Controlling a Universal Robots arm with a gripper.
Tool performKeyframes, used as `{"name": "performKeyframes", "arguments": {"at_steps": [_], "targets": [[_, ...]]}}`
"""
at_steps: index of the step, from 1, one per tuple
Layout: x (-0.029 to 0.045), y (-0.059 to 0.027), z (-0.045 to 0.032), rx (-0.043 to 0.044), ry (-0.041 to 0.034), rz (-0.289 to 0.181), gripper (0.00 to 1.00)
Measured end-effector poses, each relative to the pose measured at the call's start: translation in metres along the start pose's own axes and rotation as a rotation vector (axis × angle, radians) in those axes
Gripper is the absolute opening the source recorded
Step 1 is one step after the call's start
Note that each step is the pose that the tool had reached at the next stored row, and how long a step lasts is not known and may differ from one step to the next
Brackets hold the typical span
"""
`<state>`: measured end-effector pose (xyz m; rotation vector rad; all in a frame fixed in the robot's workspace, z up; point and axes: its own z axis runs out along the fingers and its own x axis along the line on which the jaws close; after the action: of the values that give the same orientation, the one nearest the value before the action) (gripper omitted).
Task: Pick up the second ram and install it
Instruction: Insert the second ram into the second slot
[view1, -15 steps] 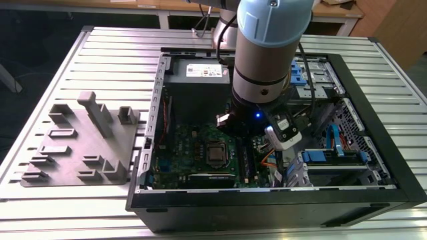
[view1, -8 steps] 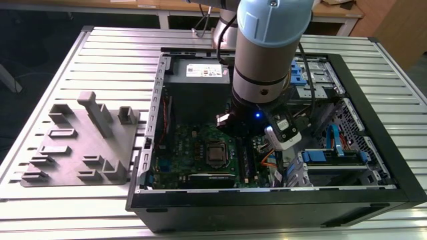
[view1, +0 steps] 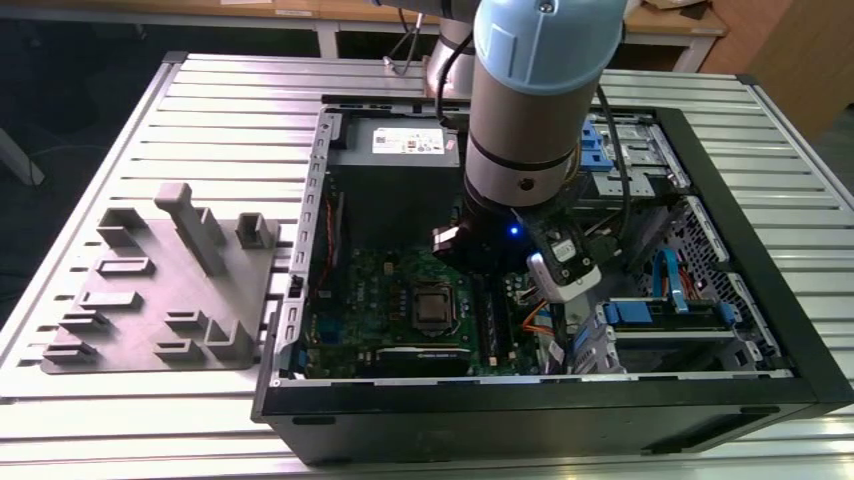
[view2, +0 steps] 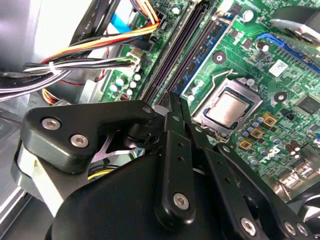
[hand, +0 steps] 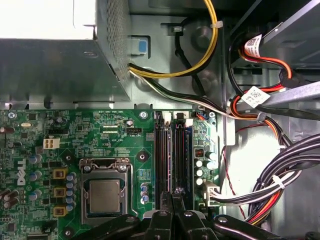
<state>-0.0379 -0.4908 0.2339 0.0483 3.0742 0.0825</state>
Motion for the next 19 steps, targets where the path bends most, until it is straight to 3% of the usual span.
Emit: {"name": "performKeyframes", "arguments": {"at_steps": [7,9,19], "targets": [[0.0000,0.0000,0.0002,-0.0001,0.0005,0.000,0.08],[0.0000,0.0000,0.0002,0.0000,0.0085,0.001,0.08],[-0.0001,0.0000,0.0003,-0.0011,0.0099,-0.012,0.08]]}}
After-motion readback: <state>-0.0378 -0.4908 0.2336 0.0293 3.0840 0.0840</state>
